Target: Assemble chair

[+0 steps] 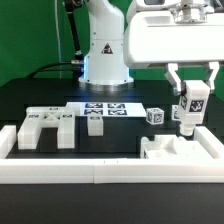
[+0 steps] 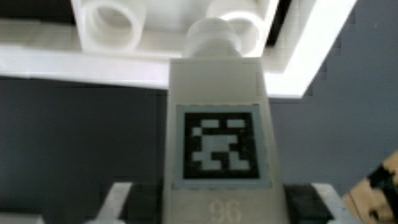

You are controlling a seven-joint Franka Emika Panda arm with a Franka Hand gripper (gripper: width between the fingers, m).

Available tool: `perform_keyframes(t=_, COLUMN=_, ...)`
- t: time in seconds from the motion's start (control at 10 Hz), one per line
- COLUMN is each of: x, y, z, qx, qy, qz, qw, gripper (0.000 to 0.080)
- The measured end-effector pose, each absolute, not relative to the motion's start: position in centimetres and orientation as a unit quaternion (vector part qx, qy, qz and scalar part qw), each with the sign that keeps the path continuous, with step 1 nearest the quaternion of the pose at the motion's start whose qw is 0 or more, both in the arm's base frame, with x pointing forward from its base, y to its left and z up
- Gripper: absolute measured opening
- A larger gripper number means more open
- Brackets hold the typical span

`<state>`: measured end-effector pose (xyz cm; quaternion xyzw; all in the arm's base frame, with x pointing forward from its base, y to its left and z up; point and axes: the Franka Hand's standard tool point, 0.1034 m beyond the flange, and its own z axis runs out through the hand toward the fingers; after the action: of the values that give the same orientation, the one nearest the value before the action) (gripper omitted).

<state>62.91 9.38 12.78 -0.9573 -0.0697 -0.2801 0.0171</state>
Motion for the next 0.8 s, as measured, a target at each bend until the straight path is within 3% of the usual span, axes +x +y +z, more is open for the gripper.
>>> perform_keyframes(t=0.1, x=63.1, y=9.5, z=12.6, qx=-0.944, qy=-0.074, qz=-0.322, qw=0.014, gripper=0.0291)
perform_keyframes(t=0.8, x=62.9, y=10.8, z=10.0, qx=-0.948, qy=-0.077, qz=-0.309, qw=0.019, gripper=0.0291)
